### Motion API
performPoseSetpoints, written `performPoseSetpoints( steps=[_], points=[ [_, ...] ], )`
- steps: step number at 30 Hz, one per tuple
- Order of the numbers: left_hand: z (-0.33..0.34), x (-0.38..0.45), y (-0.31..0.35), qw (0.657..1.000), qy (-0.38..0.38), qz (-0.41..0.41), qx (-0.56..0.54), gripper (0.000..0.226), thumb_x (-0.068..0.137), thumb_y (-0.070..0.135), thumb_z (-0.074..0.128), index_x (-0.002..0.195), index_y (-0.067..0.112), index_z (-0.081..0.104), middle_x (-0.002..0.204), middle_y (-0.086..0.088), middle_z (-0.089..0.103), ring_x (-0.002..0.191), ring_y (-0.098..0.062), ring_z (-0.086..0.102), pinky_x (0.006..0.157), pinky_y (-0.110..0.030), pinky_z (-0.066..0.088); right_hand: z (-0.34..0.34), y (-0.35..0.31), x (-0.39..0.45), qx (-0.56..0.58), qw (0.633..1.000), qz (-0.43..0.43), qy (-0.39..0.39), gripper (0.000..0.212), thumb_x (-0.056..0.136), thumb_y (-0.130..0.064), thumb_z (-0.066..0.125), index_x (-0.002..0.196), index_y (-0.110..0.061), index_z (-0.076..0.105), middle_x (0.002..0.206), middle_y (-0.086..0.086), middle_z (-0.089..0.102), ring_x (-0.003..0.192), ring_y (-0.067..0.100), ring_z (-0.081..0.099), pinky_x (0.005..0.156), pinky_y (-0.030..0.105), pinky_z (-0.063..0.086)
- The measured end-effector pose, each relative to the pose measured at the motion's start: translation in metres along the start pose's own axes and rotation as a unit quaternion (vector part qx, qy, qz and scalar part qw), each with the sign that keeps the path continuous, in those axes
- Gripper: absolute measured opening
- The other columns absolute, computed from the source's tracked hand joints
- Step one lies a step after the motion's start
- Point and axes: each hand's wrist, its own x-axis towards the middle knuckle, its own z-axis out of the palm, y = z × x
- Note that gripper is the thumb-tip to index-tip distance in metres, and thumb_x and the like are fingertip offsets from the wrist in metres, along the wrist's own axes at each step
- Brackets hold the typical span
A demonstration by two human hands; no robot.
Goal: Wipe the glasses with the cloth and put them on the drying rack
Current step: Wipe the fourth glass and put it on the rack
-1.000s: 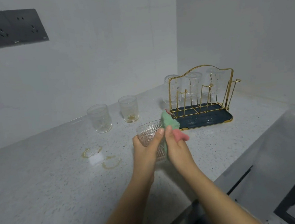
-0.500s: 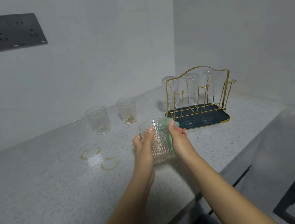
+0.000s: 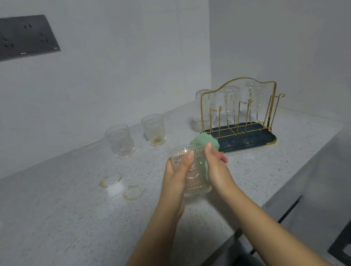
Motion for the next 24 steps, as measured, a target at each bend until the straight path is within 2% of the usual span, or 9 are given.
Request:
performPoseSetpoints(
  steps=[2,5,8,11,13,16,18,21,24],
  points=[
    [0.002,0.001,-0.002,1.0,-0.011,0.002,-0.025,0.057,0.077,0.046,0.073,0.12,0.011,0.061,0.11,-0.009,0.074,0.098,-0.021,0.072,0.075,-0.032,0.059,-0.005,-0.004,0.007,0.012,0.999,0.035,0.006,0.07,0.093,-0.057,0.023,0.14,-0.007,0.034,0.145,0.01,0.034,0.134,0.025,0.035,0.113,0.041,0.026],
    [-0.001,0.01,-0.001,1.0,0.015,0.023,0.0,0.045,0.084,0.053,0.064,0.11,0.016,0.068,0.099,0.005,0.077,0.095,-0.008,0.072,0.082,-0.024,0.057,0.001,0.001,-0.002,-0.054,0.998,-0.022,-0.018,0.065,0.095,-0.052,0.02,0.142,-0.009,0.032,0.146,0.011,0.037,0.136,0.023,0.034,0.109,0.029,0.025],
    [-0.001,0.009,0.001,0.996,0.059,0.038,0.055,0.092,0.067,0.084,0.057,0.13,0.018,0.06,0.127,0.001,0.067,0.117,-0.012,0.063,0.103,-0.037,0.048,0.012,0.014,-0.016,-0.056,0.992,-0.111,-0.012,0.073,0.087,-0.062,0.028,0.14,-0.012,0.039,0.134,0.006,0.052,0.128,0.017,0.045,0.106,0.025,0.034],
    [-0.001,0.002,0.001,0.997,0.016,0.054,0.051,0.074,0.072,0.067,0.061,0.127,0.019,0.058,0.12,0.004,0.068,0.105,-0.004,0.067,0.083,-0.017,0.052,0.011,0.012,-0.013,-0.05,0.991,-0.125,-0.008,0.058,0.093,-0.05,0.03,0.137,-0.013,0.039,0.122,-0.002,0.054,0.122,0.011,0.046,0.095,0.006,0.034],
    [-0.001,0.001,0.0,0.998,-0.037,0.042,0.036,0.066,0.071,0.055,0.068,0.124,0.015,0.059,0.114,0.003,0.071,0.1,-0.004,0.069,0.074,-0.015,0.053,0.004,0.006,-0.001,-0.007,0.998,-0.068,-0.014,0.06,0.096,-0.049,0.024,0.141,-0.011,0.033,0.138,0.005,0.042,0.13,0.016,0.039,0.105,0.014,0.026],
    [0.0,0.003,0.0,0.999,-0.049,0.016,0.005,0.058,0.073,0.045,0.066,0.12,0.011,0.063,0.109,-0.006,0.074,0.095,-0.014,0.072,0.07,-0.024,0.057,-0.004,-0.003,0.007,0.05,0.999,0.01,0.014,0.074,0.09,-0.06,0.022,0.139,-0.007,0.037,0.141,0.008,0.038,0.131,0.025,0.039,0.112,0.04,0.029],
    [0.001,0.009,-0.001,0.999,-0.036,-0.008,-0.03,0.051,0.077,0.046,0.063,0.113,0.009,0.068,0.109,-0.015,0.074,0.097,-0.025,0.072,0.079,-0.035,0.058,0.002,0.005,-0.005,0.02,0.999,-0.028,0.002,0.071,0.09,-0.058,0.021,0.137,-0.009,0.041,0.134,0.008,0.049,0.125,0.021,0.046,0.107,0.027,0.033],
    [-0.001,0.016,-0.003,0.999,0.02,-0.02,-0.035,0.042,0.082,0.049,0.062,0.101,0.013,0.072,0.109,-0.018,0.073,0.099,-0.029,0.071,0.092,-0.042,0.055,0.013,0.016,-0.025,-0.012,0.989,-0.145,0.006,0.034,0.093,-0.048,0.028,0.116,-0.034,0.05,0.103,-0.012,0.057,0.112,0.013,0.055,0.088,0.008,0.037],
    [-0.002,0.014,-0.003,0.998,0.004,-0.053,-0.027,0.061,0.075,0.06,0.065,0.114,0.013,0.068,0.113,-0.012,0.073,0.103,-0.025,0.07,0.097,-0.044,0.053,0.009,0.015,-0.008,-0.012,0.982,-0.185,0.027,0.039,0.097,-0.049,0.025,0.131,-0.036,0.039,0.134,-0.01,0.044,0.133,0.01,0.036,0.104,0.018,0.029]
  ],
)
